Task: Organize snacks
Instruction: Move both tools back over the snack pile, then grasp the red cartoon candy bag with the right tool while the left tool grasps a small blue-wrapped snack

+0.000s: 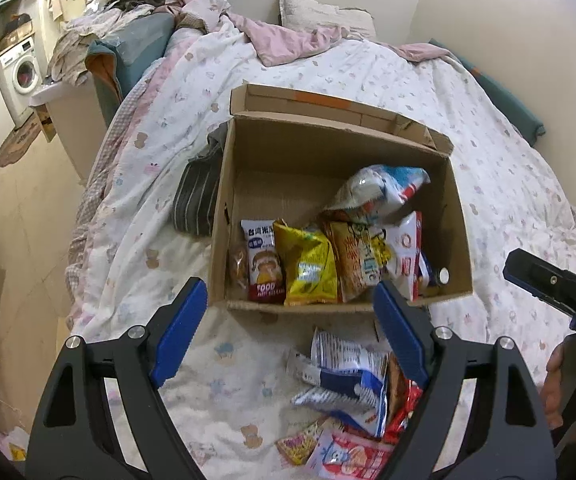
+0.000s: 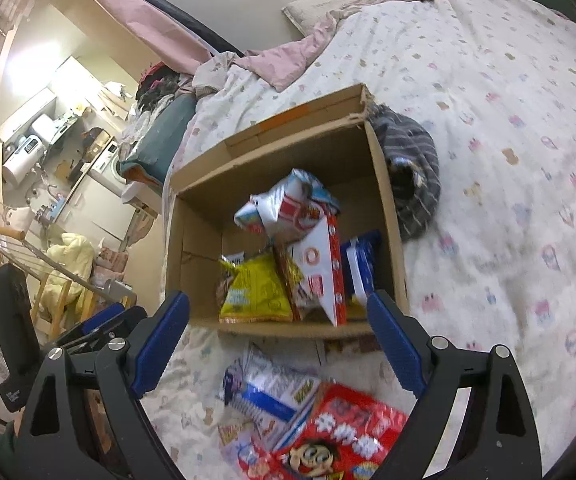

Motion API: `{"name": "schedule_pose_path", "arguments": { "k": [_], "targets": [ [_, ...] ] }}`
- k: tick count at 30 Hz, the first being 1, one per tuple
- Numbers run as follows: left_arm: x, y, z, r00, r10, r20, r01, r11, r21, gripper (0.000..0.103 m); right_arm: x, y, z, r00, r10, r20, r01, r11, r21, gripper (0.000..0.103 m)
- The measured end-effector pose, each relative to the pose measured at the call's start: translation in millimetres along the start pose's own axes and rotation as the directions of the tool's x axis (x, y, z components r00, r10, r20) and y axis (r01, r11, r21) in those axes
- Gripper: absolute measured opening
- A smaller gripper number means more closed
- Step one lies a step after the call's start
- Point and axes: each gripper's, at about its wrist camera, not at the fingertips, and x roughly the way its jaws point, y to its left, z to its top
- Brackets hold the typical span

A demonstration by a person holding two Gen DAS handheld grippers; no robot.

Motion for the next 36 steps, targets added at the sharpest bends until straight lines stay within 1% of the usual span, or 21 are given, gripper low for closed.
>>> {"name": "schedule_pose_path", "arguments": {
  "k": [5, 11, 16, 20, 23, 26, 27, 28, 30, 31, 32, 34, 36],
  "targets": [
    [-8, 1, -15, 1.000, 0.006, -0.005, -0.006, 1.000, -0.005, 0.083, -8, -2, -18, 1.000, -0.014, -0.017, 0.014, 1.000, 0.006, 0.092],
    [-10, 7, -36, 0.999, 0.019, -0.042, -0.020, 0.999, -0.030, 0.083, -16, -6, -37, 0.998, -0.040, -0.041, 0.040, 0.999, 0.006, 0.092],
    [-4, 6, -50, 0.996, 0.026, -0.083, -0.030, 0.999, -0.037, 0.083, -10, -28, -52, 0.992, -0.001, -0.128, 0.013, 0.996, 0.094, 0.092],
    [-1, 5, -54, 0.995, 0.026, -0.093, -0.031, 0.998, -0.046, 0.083, -5, -38, -64, 0.983, -0.032, -0.182, 0.049, 0.995, 0.093, 0.092],
    [3, 5, -54, 0.993, 0.030, -0.111, -0.036, 0.998, -0.053, 0.083, 4, -44, -74, 0.965, -0.055, -0.258, 0.079, 0.993, 0.085, 0.092],
    [7, 7, -55, 0.991, 0.027, -0.131, -0.036, 0.997, -0.073, 0.083, 23, -49, -86, 0.926, -0.117, -0.358, 0.146, 0.988, 0.055, 0.097],
    [8, 8, -55, 0.990, 0.026, -0.135, -0.037, 0.996, -0.080, 0.083, 31, -55, -93, 0.910, -0.120, -0.396, 0.165, 0.983, 0.081, 0.097],
    [8, 9, -55, 0.990, 0.024, -0.139, -0.036, 0.996, -0.085, 0.083, 35, -60, -97, 0.904, -0.101, -0.414, 0.165, 0.979, 0.122, 0.097],
    [9, 9, -56, 0.989, 0.018, -0.148, -0.032, 0.995, -0.093, 0.083, 44, -70, -103, 0.899, -0.042, -0.435, 0.151, 0.964, 0.219, 0.099],
    [10, 9, -56, 0.989, 0.016, -0.150, -0.030, 0.995, -0.096, 0.083, 47, -72, -105, 0.899, -0.028, -0.437, 0.150, 0.957, 0.247, 0.101],
    [10, 9, -56, 0.988, 0.014, -0.151, -0.029, 0.995, -0.098, 0.083, 49, -73, -106, 0.898, -0.031, -0.438, 0.159, 0.953, 0.259, 0.103],
    [10, 9, -56, 0.989, 0.012, -0.149, -0.027, 0.995, -0.100, 0.083, 57, -72, -107, 0.895, -0.057, -0.443, 0.196, 0.941, 0.276, 0.103],
    [10, 7, -56, 0.989, 0.016, -0.150, -0.030, 0.995, -0.091, 0.083, 66, -68, -107, 0.887, -0.064, -0.458, 0.210, 0.938, 0.275, 0.103]
  ]
}}
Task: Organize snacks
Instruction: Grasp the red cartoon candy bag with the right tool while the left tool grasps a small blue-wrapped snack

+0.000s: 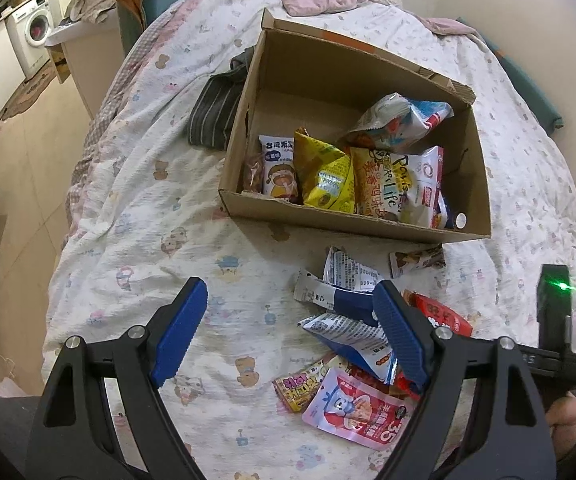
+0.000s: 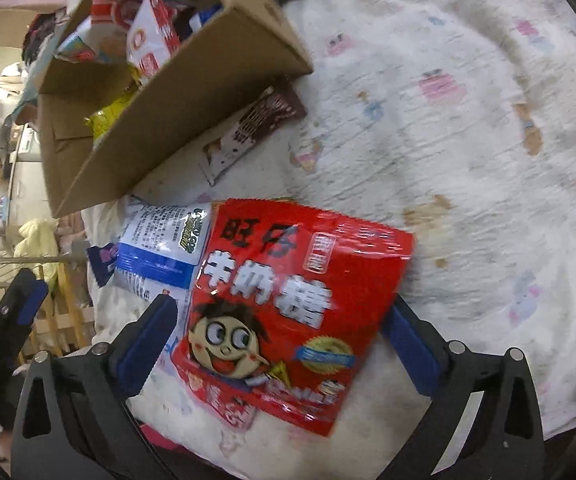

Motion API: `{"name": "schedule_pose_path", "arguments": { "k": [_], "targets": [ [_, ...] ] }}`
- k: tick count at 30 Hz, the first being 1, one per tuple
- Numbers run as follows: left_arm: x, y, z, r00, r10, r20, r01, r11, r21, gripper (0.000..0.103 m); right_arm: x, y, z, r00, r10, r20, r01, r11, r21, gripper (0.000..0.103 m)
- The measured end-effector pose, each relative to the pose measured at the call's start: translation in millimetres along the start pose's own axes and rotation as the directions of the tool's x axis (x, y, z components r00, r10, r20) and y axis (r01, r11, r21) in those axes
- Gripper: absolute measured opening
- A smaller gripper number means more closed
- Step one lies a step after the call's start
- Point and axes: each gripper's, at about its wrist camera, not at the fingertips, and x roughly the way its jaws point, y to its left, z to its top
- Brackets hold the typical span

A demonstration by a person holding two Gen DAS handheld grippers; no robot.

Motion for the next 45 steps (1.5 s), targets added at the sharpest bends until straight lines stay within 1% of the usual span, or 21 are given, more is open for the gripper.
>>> {"name": "schedule_pose_path", "arguments": {
  "k": [2, 4, 6, 9, 10, 12, 14, 16, 19, 21, 25, 28, 32, 33, 34, 36, 38, 39, 40, 43, 45],
  "targets": [
    [0, 0, 0, 1.000, 0.005, -0.001, -0.005, 1.000, 0.008, 0.083, 11, 9, 1, 0.999, -0.032, -0.025, 0.032, 0.999, -0.011, 0.103],
    [0, 2, -1, 1.000, 0.009, 0.001, -0.009, 1.000, 0.006, 0.083, 22, 17, 1, 0.993, -0.117, -0.024, 0.116, 0.993, -0.029, 0.103],
    [0, 5, -1, 1.000, 0.014, 0.000, -0.014, 1.000, 0.002, 0.083, 29, 20, -1, 0.986, -0.168, -0.014, 0.168, 0.985, -0.043, 0.103],
    [1, 13, -2, 1.000, 0.025, -0.005, -0.025, 1.000, -0.012, 0.083, 29, 26, -4, 0.982, -0.189, -0.007, 0.187, 0.978, -0.091, 0.101],
    [2, 17, -2, 1.000, 0.026, -0.010, -0.027, 0.999, -0.023, 0.083, 27, 27, -4, 0.983, -0.185, -0.005, 0.183, 0.977, -0.113, 0.099],
    [4, 24, -2, 0.999, 0.030, -0.021, -0.031, 0.998, -0.045, 0.083, 20, 27, -6, 0.984, -0.178, 0.008, 0.177, 0.974, -0.140, 0.084],
    [8, 30, -1, 0.999, 0.032, -0.037, -0.035, 0.997, -0.073, 0.083, 10, 21, -7, 0.990, -0.143, 0.008, 0.143, 0.980, -0.137, 0.076],
    [12, 34, -2, 0.998, 0.025, -0.055, -0.031, 0.994, -0.100, 0.083, -4, 22, -10, 0.995, -0.100, 0.017, 0.102, 0.985, -0.141, 0.072],
    [18, 30, -2, 0.996, -0.020, -0.088, 0.010, 0.993, -0.114, 0.083, -27, 19, -14, 0.997, -0.052, 0.064, 0.062, 0.985, -0.162, 0.066],
    [23, 13, -3, 0.992, -0.065, -0.110, 0.058, 0.996, -0.074, 0.083, -40, 15, -14, 0.996, -0.020, 0.090, 0.035, 0.985, -0.166, 0.065],
    [34, -28, -11, 0.983, -0.083, -0.162, 0.094, 0.993, 0.065, 0.083, -52, 7, -13, 0.993, 0.009, 0.117, 0.009, 0.989, -0.150, 0.065],
    [46, -51, -16, 0.986, -0.022, -0.164, 0.048, 0.987, 0.156, 0.083, -57, 1, -15, 0.992, 0.019, 0.124, -0.002, 0.990, -0.142, 0.065],
    [63, -57, -7, 0.988, 0.028, -0.151, 0.001, 0.982, 0.191, 0.082, -62, -10, -18, 0.990, 0.039, 0.132, -0.022, 0.992, -0.125, 0.065],
    [67, -56, -5, 0.986, 0.040, -0.162, -0.009, 0.981, 0.192, 0.077, -61, -10, -18, 0.990, 0.042, 0.137, -0.025, 0.993, -0.119, 0.065],
    [70, -53, -5, 0.984, 0.041, -0.171, -0.009, 0.982, 0.188, 0.068, -62, -11, -18, 0.989, 0.047, 0.140, -0.031, 0.993, -0.114, 0.065],
    [74, -46, -3, 0.981, 0.006, -0.195, 0.024, 0.988, 0.151, 0.061, -60, -10, -18, 0.988, 0.054, 0.144, -0.038, 0.993, -0.112, 0.065],
    [74, -44, -2, 0.981, -0.003, -0.194, 0.032, 0.989, 0.148, 0.051, -61, -8, -18, 0.987, 0.060, 0.146, -0.043, 0.992, -0.117, 0.065],
    [73, -43, -2, 0.982, 0.000, -0.190, 0.029, 0.988, 0.150, 0.041, -60, -5, -17, 0.987, 0.066, 0.147, -0.048, 0.992, -0.121, 0.065],
    [72, -42, -2, 0.982, 0.002, -0.188, 0.026, 0.989, 0.148, 0.035, -59, -3, -17, 0.987, 0.070, 0.148, -0.052, 0.991, -0.124, 0.065],
    [71, -32, -2, 0.981, 0.009, -0.195, 0.016, 0.992, 0.126, 0.022, -60, -1, -14, 0.985, 0.076, 0.152, -0.054, 0.989, -0.138, 0.065],
    [69, -29, -1, 0.982, 0.006, -0.191, 0.017, 0.993, 0.116, 0.020, -58, 0, -12, 0.986, 0.079, 0.150, -0.058, 0.989, -0.137, 0.065]
  ]
}}
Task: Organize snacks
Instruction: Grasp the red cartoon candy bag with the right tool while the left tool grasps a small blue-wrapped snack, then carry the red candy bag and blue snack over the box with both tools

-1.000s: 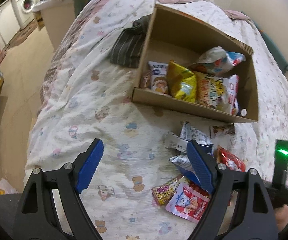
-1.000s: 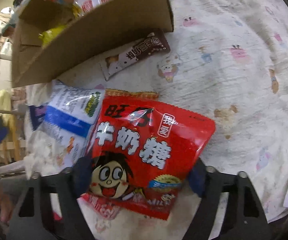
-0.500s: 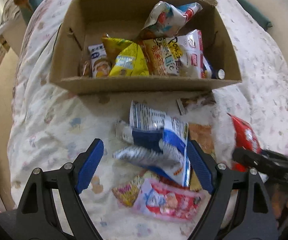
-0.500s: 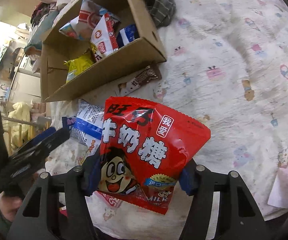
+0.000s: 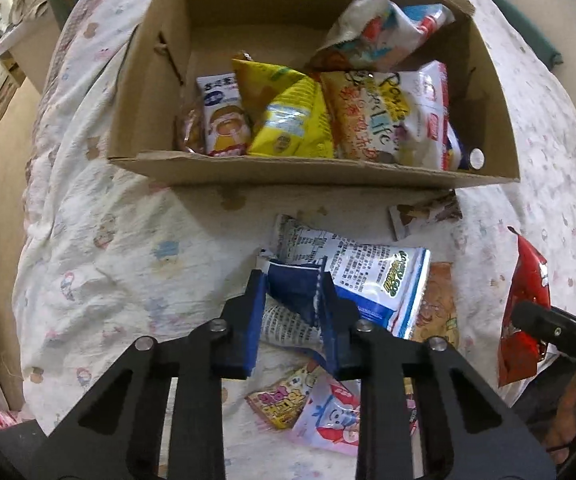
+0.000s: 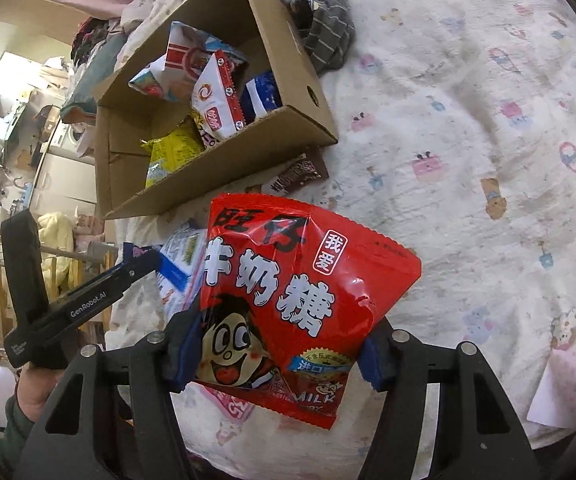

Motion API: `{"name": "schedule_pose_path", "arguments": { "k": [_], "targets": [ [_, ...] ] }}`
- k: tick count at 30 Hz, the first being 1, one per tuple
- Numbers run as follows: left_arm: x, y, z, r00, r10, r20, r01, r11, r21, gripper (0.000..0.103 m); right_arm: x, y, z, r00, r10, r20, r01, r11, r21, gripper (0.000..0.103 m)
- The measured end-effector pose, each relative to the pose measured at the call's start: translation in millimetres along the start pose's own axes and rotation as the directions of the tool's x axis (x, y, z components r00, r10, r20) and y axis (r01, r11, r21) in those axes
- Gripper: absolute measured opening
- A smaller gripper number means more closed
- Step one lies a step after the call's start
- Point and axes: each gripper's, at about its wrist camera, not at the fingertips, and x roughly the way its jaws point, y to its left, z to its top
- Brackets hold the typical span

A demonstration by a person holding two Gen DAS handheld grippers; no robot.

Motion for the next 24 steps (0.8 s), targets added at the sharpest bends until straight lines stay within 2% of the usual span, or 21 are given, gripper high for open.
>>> {"name": "schedule_pose_path", "arguments": {
  "k": [3, 16, 24],
  "targets": [
    [-6, 3, 2, 0.999, 0.042, 0.020, -0.042, 0.999, 0.009, 0.014, 1, 2, 1, 1.000, 0.002, 0.000, -0.002, 1.000, -0.005, 0.065],
    [-31, 20, -2, 0.992, 0.072, 0.101, -0.068, 0.997, -0.040, 0.014, 0, 8, -1, 0.999, -0.029, 0.014, 0.029, 0.999, -0.031, 0.065],
    [-52, 30, -7, 0.984, 0.076, 0.159, -0.067, 0.996, -0.056, 0.014, -16, 20, -1, 0.994, 0.005, 0.114, 0.002, 0.998, -0.069, 0.065]
  ]
}}
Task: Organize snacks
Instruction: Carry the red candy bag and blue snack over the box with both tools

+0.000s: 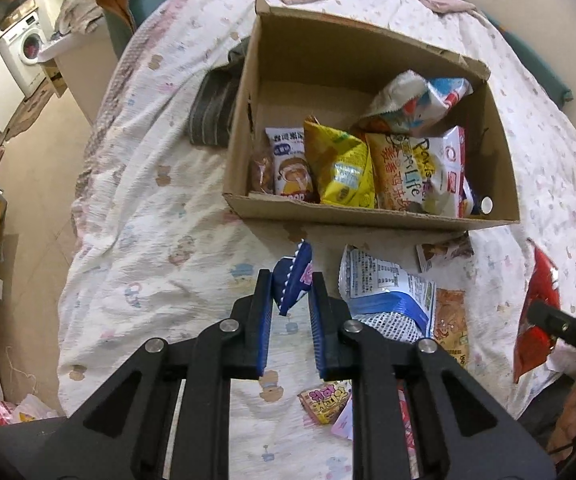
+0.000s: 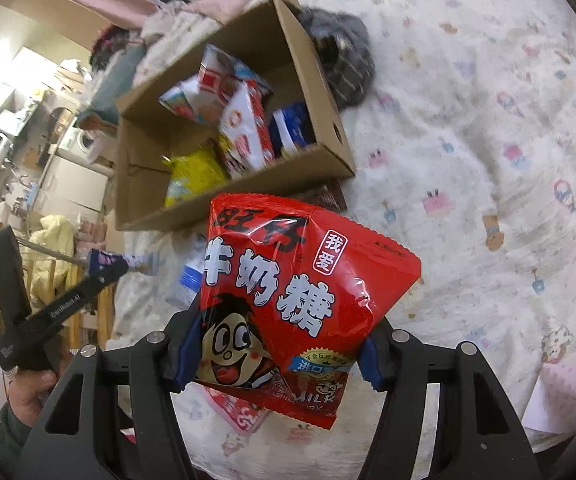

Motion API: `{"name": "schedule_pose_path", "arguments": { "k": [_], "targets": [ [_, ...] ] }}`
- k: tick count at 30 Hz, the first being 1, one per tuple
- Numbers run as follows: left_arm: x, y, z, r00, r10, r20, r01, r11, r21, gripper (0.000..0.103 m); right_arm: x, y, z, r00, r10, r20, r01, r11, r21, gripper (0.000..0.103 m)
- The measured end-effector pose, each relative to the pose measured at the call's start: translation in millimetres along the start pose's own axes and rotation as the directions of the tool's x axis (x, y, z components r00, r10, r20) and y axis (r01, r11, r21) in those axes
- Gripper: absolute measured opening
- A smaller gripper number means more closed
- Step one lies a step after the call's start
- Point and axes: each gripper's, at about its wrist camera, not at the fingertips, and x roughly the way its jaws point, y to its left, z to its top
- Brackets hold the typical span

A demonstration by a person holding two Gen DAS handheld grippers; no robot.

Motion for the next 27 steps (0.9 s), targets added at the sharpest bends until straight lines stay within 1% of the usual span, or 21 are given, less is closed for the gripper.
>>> {"name": "schedule_pose_path", "arguments": {
  "k": [1, 3, 4, 5, 8, 14, 18, 20, 23, 27],
  "targets": [
    [-5, 0, 0, 1.000, -0.006, 0.005, 0.006, 1.000, 0.002, 0.014, -3, 2, 0, 1.000, 0.008, 0.013, -0.007, 1.000, -0.006, 0.065],
    [-15, 3, 0, 0.999, -0.041, 0.013, 0.041, 0.999, -0.011, 0.014, -10, 7, 2, 0.999, 0.022, 0.030, -0.021, 1.000, -0.017, 0.065],
    [-22, 3, 1, 0.999, -0.046, 0.022, 0.046, 0.999, -0.006, 0.014, -13, 8, 3, 0.999, 0.040, 0.028, -0.039, 0.999, -0.014, 0.065],
    [-31, 3, 2, 0.998, -0.045, 0.042, 0.045, 0.999, 0.004, 0.014, -17, 10, 5, 0.998, 0.062, 0.026, -0.062, 0.998, -0.015, 0.065],
    [-52, 0, 9, 0.995, -0.052, 0.088, 0.049, 0.998, 0.030, 0.014, -33, 22, 15, 0.995, 0.082, 0.057, -0.080, 0.996, -0.045, 0.065],
    [-76, -4, 28, 0.987, -0.070, 0.148, 0.063, 0.997, 0.047, 0.014, -49, 44, 37, 0.984, 0.126, 0.126, -0.116, 0.989, -0.087, 0.065],
    [-78, -6, 48, 0.983, -0.076, 0.169, 0.065, 0.995, 0.069, 0.014, -46, 58, 54, 0.981, 0.136, 0.136, -0.122, 0.986, -0.109, 0.065],
    [-76, -6, 57, 0.982, -0.088, 0.165, 0.077, 0.995, 0.070, 0.014, -45, 63, 64, 0.982, 0.132, 0.137, -0.115, 0.985, -0.126, 0.065],
    [-74, -8, 73, 0.980, -0.089, 0.177, 0.076, 0.994, 0.079, 0.014, -45, 73, 83, 0.982, 0.114, 0.151, -0.090, 0.983, -0.160, 0.065],
    [-70, -13, 91, 0.974, -0.111, 0.197, 0.096, 0.992, 0.084, 0.014, -41, 80, 110, 0.977, 0.132, 0.167, -0.106, 0.983, -0.152, 0.065]
  ]
}}
